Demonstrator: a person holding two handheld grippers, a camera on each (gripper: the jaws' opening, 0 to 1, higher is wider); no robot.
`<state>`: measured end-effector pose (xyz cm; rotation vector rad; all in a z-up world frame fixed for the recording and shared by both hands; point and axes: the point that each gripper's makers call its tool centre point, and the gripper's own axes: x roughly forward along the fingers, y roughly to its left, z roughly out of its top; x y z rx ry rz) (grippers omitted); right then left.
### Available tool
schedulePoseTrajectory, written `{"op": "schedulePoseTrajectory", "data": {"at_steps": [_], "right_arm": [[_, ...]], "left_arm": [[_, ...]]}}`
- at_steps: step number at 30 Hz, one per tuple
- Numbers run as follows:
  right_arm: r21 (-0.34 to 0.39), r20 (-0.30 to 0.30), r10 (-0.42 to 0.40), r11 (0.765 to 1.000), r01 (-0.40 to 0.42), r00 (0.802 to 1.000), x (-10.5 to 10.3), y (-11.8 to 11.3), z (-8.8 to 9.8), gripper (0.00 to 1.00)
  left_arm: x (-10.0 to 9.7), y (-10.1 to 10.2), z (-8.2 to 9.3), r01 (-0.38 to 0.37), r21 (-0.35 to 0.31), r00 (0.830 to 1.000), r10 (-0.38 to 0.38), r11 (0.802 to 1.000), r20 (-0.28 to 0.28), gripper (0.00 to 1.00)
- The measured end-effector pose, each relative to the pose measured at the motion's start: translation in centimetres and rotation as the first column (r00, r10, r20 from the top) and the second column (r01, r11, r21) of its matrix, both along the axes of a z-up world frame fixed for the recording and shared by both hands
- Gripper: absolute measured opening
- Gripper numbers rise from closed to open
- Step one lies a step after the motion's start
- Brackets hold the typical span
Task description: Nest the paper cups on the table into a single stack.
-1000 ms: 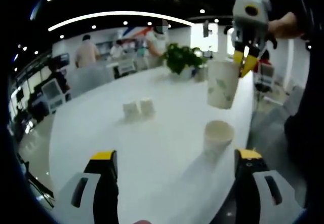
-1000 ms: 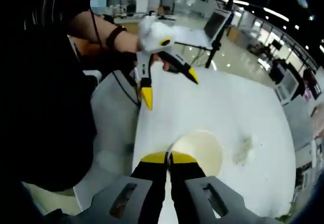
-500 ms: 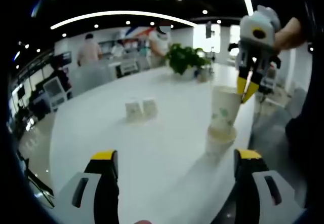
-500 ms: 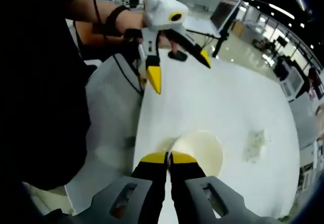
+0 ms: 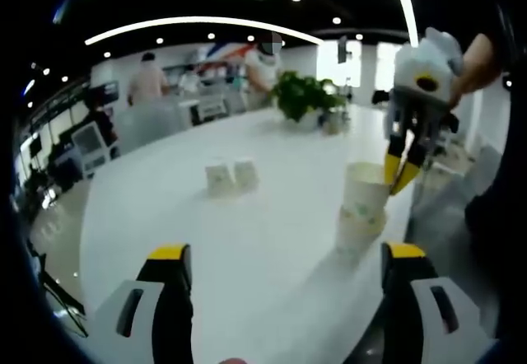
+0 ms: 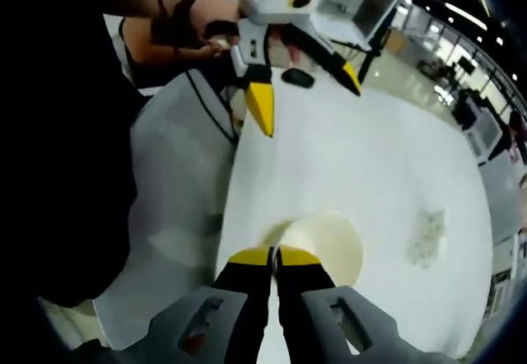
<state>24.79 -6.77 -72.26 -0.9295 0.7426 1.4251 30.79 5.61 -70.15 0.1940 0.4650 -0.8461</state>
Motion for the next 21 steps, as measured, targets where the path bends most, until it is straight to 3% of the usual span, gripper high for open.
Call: {"op": "schedulePoseTrajectory", "data": {"at_steps": [5,21], "right_arm": [[-0.048,0.018,0.045,0.998,-0.044,0.999,-0.1,-0.1,-1.2,0.0],[-0.064,-0.004,0.078,0.995,-0.078,0.997,-0.2,0.1,-3.1,0.0]], "left_arm": [[0.1,0.3,0.0,-0.003,0.003,1.0,0.003,1.0,0.0,0.94],[0.2,1.0,-1.0,-0.027,-0.009,0.999,0.027,1.0,-0.026,0.94]]}}
